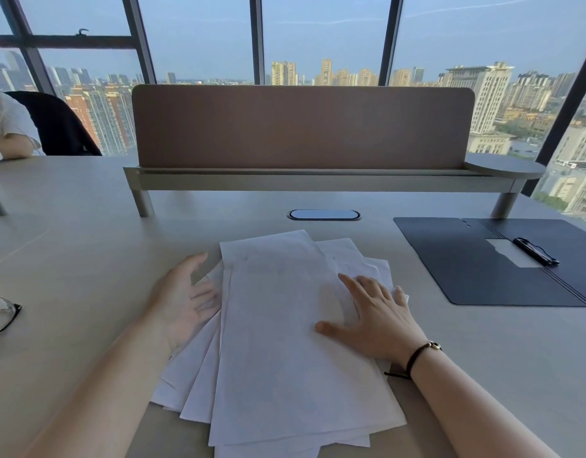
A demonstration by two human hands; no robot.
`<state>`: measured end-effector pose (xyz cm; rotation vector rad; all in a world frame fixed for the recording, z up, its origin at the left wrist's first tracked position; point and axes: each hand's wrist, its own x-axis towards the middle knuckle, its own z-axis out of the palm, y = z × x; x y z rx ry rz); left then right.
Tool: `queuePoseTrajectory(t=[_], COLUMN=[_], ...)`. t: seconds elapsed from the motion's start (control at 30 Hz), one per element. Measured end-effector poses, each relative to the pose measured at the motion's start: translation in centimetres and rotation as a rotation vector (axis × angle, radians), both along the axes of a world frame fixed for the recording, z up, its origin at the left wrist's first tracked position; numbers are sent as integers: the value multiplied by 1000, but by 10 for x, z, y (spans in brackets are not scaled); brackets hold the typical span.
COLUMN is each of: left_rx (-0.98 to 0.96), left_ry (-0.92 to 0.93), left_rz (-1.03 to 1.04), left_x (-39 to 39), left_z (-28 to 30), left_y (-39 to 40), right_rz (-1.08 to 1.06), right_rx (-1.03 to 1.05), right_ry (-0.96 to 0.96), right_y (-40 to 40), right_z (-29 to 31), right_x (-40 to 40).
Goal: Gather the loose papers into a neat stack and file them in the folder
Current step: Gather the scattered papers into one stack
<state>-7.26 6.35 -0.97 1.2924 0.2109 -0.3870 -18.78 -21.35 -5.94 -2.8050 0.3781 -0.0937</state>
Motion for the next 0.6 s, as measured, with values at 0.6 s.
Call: queuePoseTrajectory(t=[0.6], left_rx=[278], left_ry=[-428], left_rz=[-478], left_x=[-24], left_z=[-20], left_y=[-14], right_rz=[-56], right_rx=[197], right_ry=[-158], right_y=[-3], right_z=[3], right_x=[-3])
